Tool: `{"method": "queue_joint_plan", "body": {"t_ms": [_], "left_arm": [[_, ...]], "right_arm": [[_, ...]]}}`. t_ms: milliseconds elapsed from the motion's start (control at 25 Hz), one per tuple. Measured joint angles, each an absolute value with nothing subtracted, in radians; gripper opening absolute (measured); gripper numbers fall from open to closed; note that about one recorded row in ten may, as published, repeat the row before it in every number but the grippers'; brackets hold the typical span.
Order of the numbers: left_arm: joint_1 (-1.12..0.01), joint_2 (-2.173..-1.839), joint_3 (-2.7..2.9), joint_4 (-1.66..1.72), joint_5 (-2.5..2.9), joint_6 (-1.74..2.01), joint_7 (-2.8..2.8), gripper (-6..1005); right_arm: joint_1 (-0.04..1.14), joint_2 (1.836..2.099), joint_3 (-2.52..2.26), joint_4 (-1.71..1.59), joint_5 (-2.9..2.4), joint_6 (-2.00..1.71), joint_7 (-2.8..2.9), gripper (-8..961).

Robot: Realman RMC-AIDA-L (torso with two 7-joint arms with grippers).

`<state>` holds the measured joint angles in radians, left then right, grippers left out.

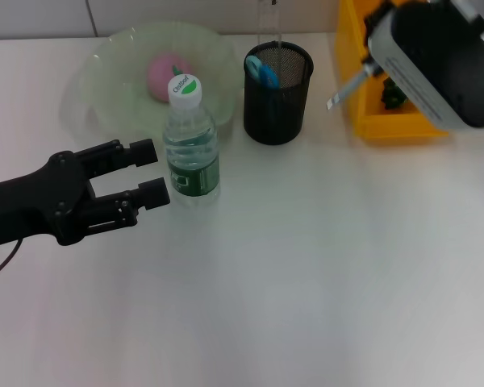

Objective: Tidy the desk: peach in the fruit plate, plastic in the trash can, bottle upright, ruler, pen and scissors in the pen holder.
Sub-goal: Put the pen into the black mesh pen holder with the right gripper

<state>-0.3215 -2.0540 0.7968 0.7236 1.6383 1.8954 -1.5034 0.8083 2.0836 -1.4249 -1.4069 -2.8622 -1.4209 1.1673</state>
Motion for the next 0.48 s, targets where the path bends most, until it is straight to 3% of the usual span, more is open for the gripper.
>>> {"method": "queue_joint_plan", "body": {"t_ms": [480], "left_arm": [[-0.324,-2.059,0.784,0.724,1.637,1.907,-1.502,769]], "right_arm": [[0.855,2.088,-1.568,-1.374,-2.920,-1.222,1.171,121]]}}
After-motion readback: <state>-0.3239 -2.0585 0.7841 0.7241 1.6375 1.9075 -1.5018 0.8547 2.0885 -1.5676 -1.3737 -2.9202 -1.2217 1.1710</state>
